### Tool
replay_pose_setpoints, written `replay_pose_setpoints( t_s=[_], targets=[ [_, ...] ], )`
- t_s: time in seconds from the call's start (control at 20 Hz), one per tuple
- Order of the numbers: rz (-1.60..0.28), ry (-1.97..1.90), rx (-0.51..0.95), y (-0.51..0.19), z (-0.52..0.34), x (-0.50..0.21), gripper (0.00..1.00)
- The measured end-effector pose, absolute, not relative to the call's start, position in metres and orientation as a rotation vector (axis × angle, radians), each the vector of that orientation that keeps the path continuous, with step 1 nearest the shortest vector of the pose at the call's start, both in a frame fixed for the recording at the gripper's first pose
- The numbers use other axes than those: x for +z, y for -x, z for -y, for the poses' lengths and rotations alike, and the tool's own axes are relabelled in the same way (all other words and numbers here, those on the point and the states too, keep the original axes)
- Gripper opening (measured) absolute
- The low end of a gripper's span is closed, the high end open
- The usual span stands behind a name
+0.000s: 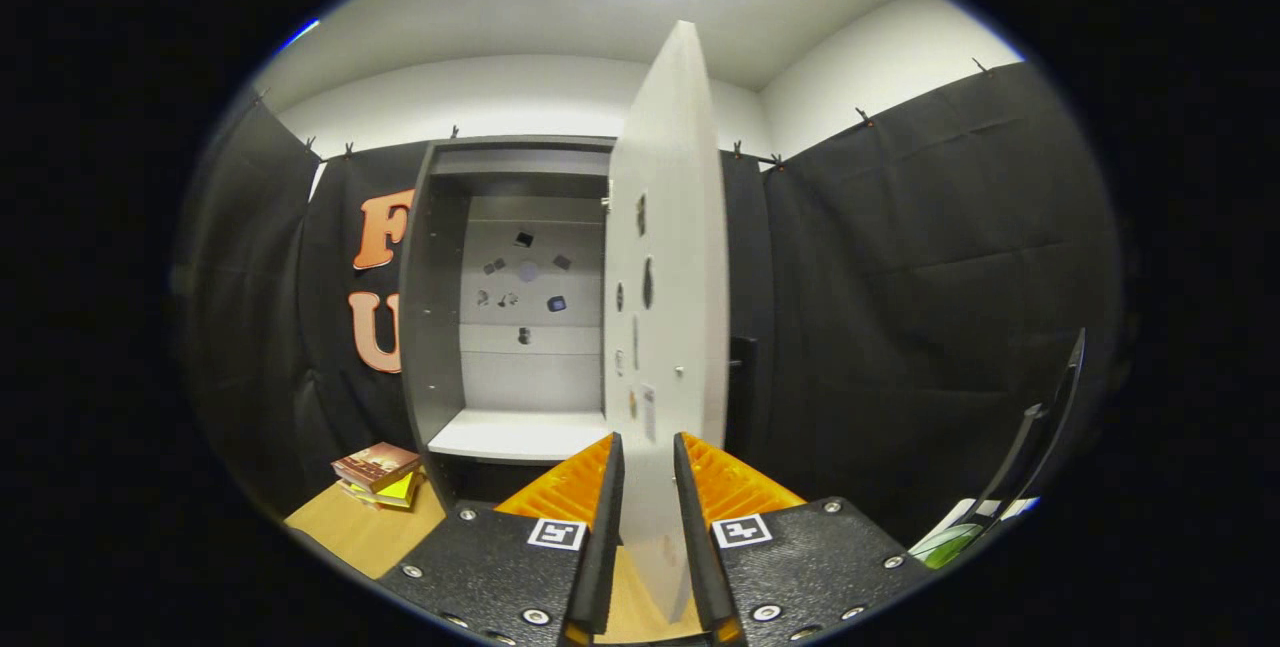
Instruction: Open the shoe cabinet door, grab the shoes and put them into the shoe cabinet, then close the shoe cabinet door.
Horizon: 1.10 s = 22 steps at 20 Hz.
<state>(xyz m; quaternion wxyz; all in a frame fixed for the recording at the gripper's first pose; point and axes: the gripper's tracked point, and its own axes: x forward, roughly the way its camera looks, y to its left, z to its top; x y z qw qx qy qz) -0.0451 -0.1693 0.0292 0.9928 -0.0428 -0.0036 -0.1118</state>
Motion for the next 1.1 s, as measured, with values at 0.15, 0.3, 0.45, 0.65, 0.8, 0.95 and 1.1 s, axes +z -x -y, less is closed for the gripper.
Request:
replay_pose_setpoints(
  t_s=[0.15,0.3,0.45,0.65,0.8,0.95,1.1],
  targets=[
    [0.013,0.089,-0.163,0.039,0.127,0.03,0.45],
    [0.016,0.079,-0.116,0.037,0.092,0.025,0.71],
    [-0.005,0.072,-0.083,0.03,0.062,0.013,0.8],
    [-0.046,0.054,-0.07,0.019,0.032,-0.014,0.84],
    [-0.124,0.044,-0.039,0.008,0.015,-0.055,0.84],
    [-0.238,0.019,-0.014,-0.006,0.012,-0.115,0.84],
    [-0.362,-0.012,0.014,-0.022,0.011,-0.184,0.85]
  ],
)
